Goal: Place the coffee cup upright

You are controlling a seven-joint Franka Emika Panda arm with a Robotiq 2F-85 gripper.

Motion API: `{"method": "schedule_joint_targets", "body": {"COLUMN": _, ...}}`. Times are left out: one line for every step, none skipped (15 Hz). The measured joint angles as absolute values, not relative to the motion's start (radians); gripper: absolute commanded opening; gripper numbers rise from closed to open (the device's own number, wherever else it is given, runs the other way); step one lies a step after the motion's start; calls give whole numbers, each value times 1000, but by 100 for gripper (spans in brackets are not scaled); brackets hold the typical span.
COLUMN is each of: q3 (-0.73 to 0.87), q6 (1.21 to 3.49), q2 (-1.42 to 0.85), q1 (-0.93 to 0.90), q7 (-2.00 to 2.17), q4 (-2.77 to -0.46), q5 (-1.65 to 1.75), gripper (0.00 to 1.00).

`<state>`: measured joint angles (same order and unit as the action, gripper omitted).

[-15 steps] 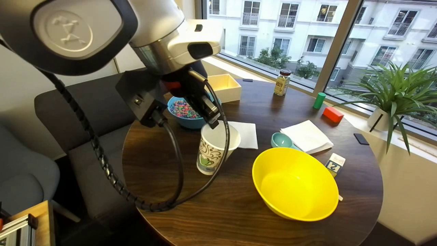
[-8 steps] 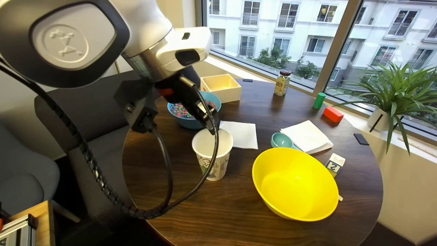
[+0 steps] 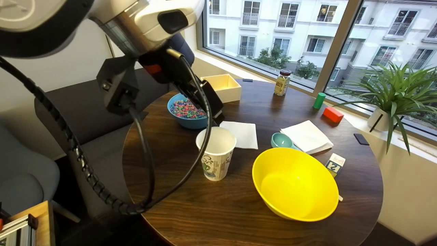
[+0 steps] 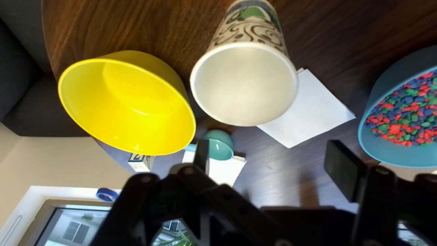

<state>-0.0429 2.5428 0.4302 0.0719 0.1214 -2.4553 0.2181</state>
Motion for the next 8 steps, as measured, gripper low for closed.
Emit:
{"method": "schedule_joint_targets", "body": {"q3": -26, "q6": 2501, "q2": 450, "q1": 68, "q7": 96, "q4": -2448, "q5": 191, "gripper": 100}}
{"method": "schedule_joint_targets", "body": {"q3": -11, "q6": 2461, "q2": 470, "q1": 67, "q7": 78, "q4": -2439, "q5": 171, "gripper": 100}}
{"method": "schedule_joint_targets", "body": {"q3": 5, "q6": 2423, "q2": 488, "q1": 68, "q7": 67, "q4": -2429, "q5": 156, "gripper": 100}}
{"method": "schedule_joint_targets", "body": {"q3": 20, "q6": 2389, "q2": 505, "q1": 70, "q7": 57, "q4": -2418, "q5": 145, "gripper": 100}}
{"method": "schedule_joint_targets", "body": {"q3": 33, "q6": 2365, "q2": 519, "q1": 71, "q7": 50, "q4": -2410, "q5": 138, "gripper": 100}}
{"method": "schedule_joint_targets", "body": {"q3": 41, "q6": 2355, "q2": 528, "q1": 72, "q7": 46, "q4": -2408, "q5": 135, "gripper": 100}}
{"method": "schedule_joint_targets", "body": {"q3": 42, "q6": 2353, "q2": 532, "q1": 72, "q7": 45, "q4": -2408, "q5": 134, "gripper": 100}}
{"method": "schedule_joint_targets", "body": {"q3": 42, "q6": 2353, "q2": 532, "q1": 72, "q7": 45, "q4": -2408, "q5": 134, "gripper": 100}}
